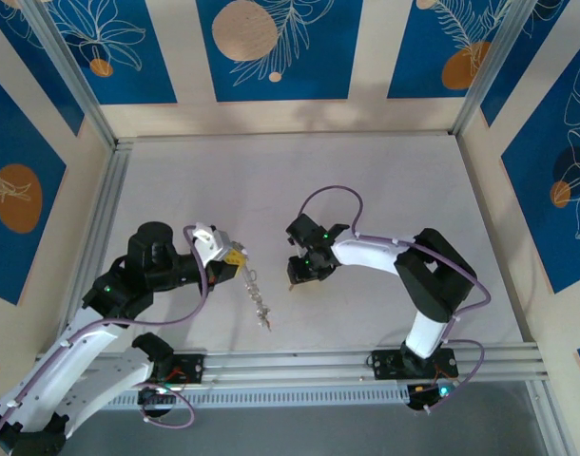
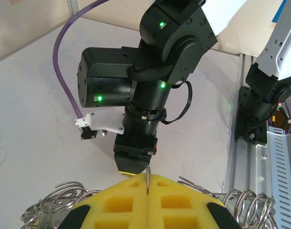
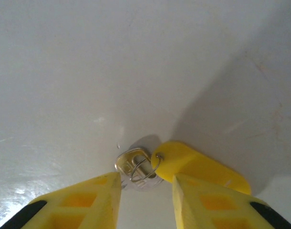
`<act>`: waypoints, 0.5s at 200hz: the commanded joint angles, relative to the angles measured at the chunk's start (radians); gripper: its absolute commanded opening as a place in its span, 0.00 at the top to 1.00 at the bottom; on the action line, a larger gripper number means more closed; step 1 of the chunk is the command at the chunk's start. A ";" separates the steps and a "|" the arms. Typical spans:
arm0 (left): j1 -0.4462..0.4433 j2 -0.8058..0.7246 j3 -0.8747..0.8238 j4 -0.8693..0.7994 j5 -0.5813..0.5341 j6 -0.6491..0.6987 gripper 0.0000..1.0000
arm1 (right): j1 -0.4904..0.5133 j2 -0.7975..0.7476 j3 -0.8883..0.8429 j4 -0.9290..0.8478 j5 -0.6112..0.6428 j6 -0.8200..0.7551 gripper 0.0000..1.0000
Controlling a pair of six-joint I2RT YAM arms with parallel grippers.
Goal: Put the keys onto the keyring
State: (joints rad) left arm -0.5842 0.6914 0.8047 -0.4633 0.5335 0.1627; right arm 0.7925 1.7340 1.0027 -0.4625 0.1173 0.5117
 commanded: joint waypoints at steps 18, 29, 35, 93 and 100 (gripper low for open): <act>0.012 -0.029 -0.006 0.049 0.043 -0.009 1.00 | -0.001 -0.009 0.024 -0.011 0.010 0.020 0.67; 0.013 -0.027 -0.006 0.051 0.046 -0.009 1.00 | -0.001 -0.018 0.037 -0.023 0.017 0.020 0.64; 0.011 -0.026 -0.006 0.052 0.047 -0.009 1.00 | 0.000 -0.021 0.043 -0.026 0.021 0.018 0.62; 0.012 -0.032 -0.007 0.054 0.054 -0.012 1.00 | 0.012 0.016 0.053 -0.024 0.050 0.018 0.62; 0.012 -0.032 -0.007 0.054 0.053 -0.013 1.00 | 0.018 0.020 0.058 -0.032 0.060 0.015 0.65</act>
State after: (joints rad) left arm -0.5842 0.6792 0.8028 -0.4561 0.5503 0.1623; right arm 0.7940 1.7340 1.0321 -0.4648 0.1436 0.5247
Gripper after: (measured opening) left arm 0.048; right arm 0.383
